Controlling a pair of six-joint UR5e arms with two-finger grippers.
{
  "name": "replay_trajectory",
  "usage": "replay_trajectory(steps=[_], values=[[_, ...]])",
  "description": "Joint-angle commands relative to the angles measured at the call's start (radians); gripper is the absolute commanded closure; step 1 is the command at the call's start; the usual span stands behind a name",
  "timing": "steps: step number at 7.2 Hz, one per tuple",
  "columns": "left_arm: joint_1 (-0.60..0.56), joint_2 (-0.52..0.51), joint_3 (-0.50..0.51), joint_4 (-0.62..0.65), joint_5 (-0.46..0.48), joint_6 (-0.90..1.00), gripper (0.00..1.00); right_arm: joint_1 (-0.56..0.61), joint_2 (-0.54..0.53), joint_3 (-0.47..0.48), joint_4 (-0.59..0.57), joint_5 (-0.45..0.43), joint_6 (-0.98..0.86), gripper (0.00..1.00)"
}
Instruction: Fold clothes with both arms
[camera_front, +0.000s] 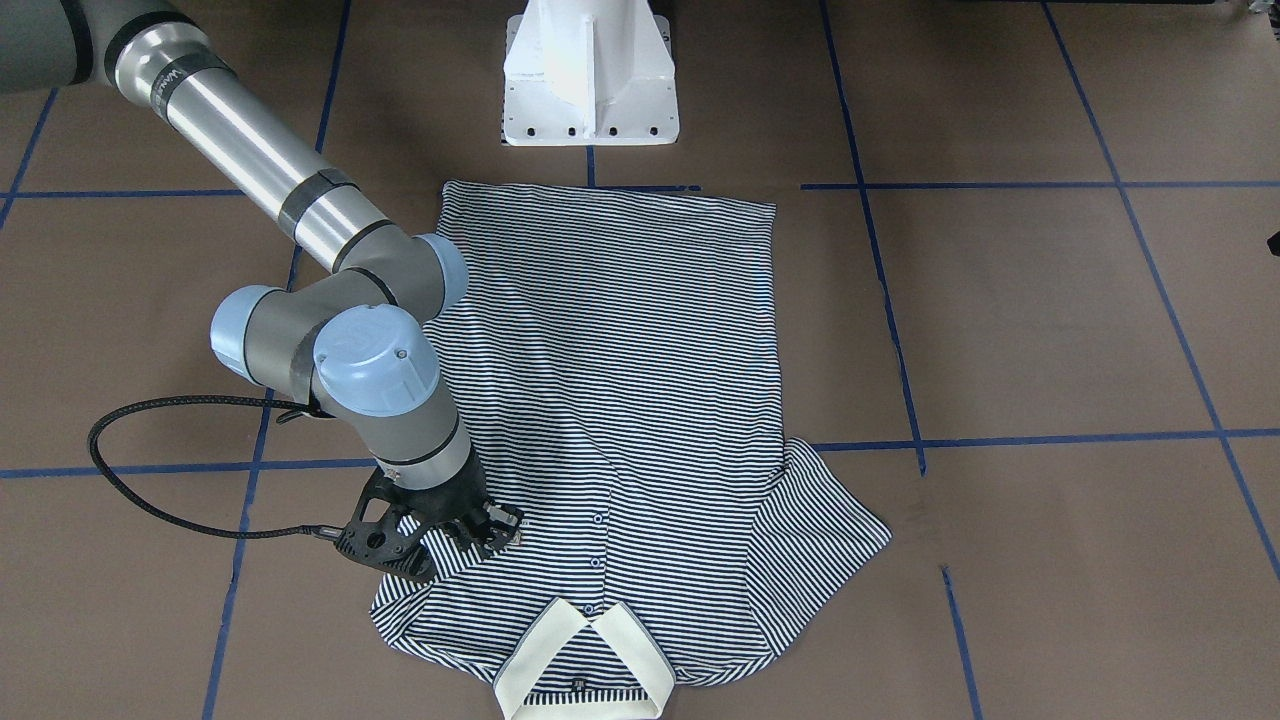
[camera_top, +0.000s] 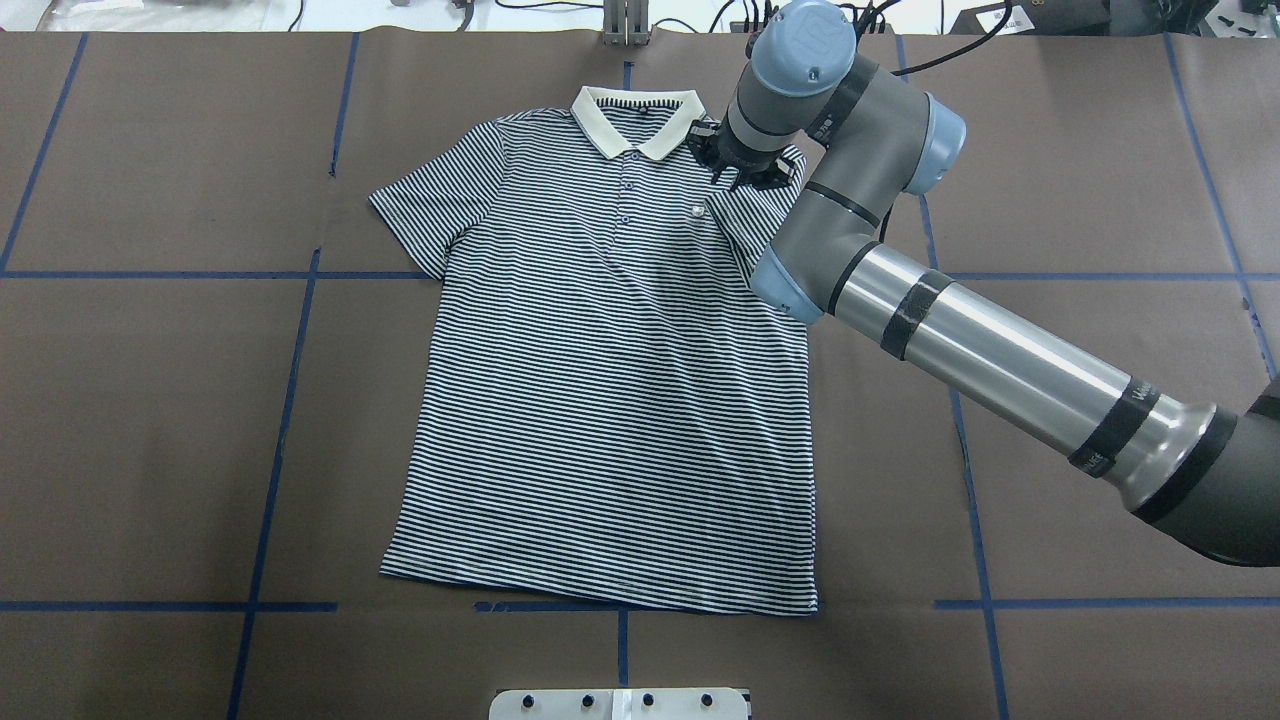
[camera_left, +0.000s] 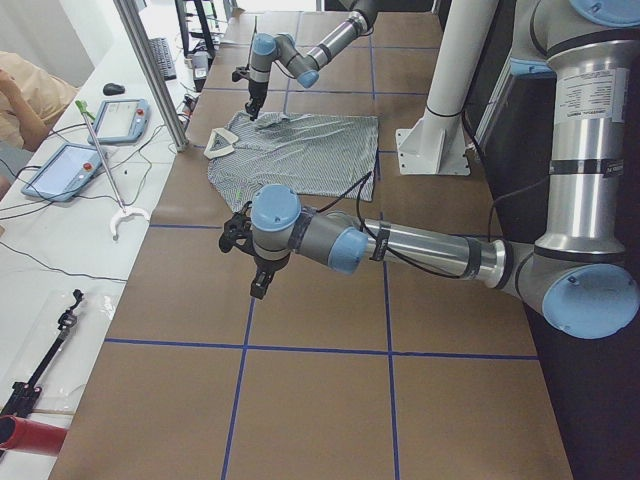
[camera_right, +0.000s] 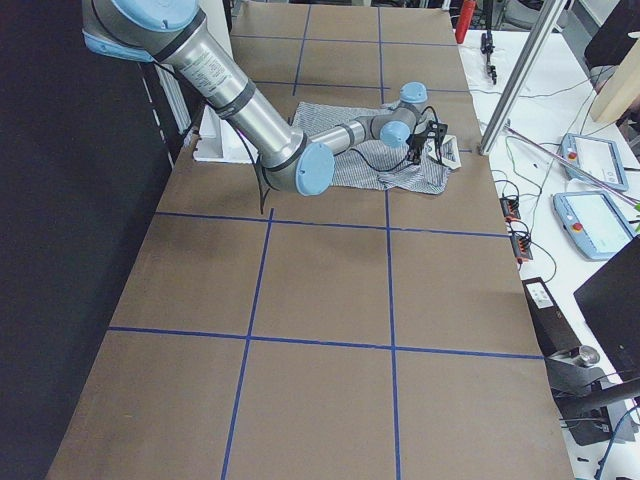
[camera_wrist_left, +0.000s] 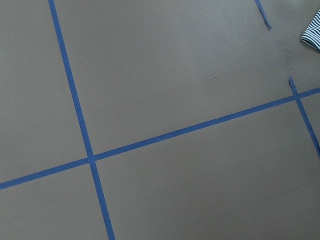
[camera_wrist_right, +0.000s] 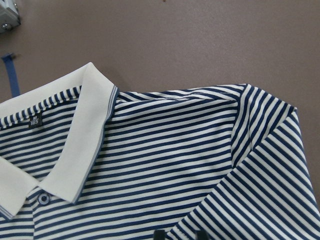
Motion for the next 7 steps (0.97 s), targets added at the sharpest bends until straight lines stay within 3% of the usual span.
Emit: replay_trajectory(steps=[1, 4, 5, 6, 7], values=[[0.036, -0.01, 0.032, -0.137, 0.004, -0.057, 0.0, -0.004, -0.006, 0.028, 0.001, -0.003, -0.002, 0.0], [0.272, -0.308, 0.15, -0.167, 0.01, -0.529, 0.01, 0.044, -0.171, 0.247, 0.002, 0.036, -0.037, 0.0], [0.358, -0.385, 0.192, -0.165, 0.066, -0.669, 0.01, 0.068, -0.238, 0.314, 0.004, 0.055, -0.039, 0.0], [0.426, -0.438, 0.2, -0.175, 0.255, -0.809, 0.05, 0.099, -0.294, 0.383, 0.002, 0.106, -0.037, 0.0], [0.469, -0.503, 0.282, -0.202, 0.331, -0.87, 0.05, 0.125, -0.363, 0.447, 0.008, 0.17, -0.045, 0.0]])
